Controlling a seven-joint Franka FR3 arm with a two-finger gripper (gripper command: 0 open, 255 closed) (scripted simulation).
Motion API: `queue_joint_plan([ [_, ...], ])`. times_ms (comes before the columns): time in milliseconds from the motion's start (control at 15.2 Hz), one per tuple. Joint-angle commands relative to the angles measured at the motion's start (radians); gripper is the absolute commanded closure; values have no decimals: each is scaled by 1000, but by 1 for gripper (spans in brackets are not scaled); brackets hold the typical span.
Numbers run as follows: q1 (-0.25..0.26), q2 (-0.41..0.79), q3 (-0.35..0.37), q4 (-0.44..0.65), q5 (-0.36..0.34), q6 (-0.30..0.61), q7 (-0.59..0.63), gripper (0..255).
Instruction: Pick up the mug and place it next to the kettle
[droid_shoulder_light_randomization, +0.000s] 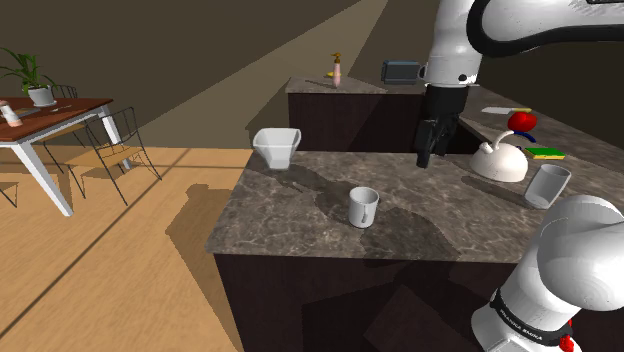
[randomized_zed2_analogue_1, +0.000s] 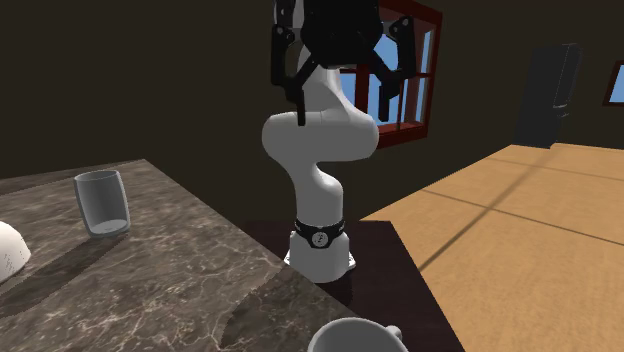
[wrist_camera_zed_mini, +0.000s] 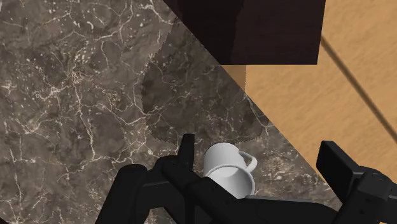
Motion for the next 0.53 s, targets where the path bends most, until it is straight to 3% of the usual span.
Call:
queue_joint_plan([
  [0, 0, 0, 0, 0, 0, 0, 0, 0],
  [462, -13, 139, -26, -105, -10, 298, -34, 0],
])
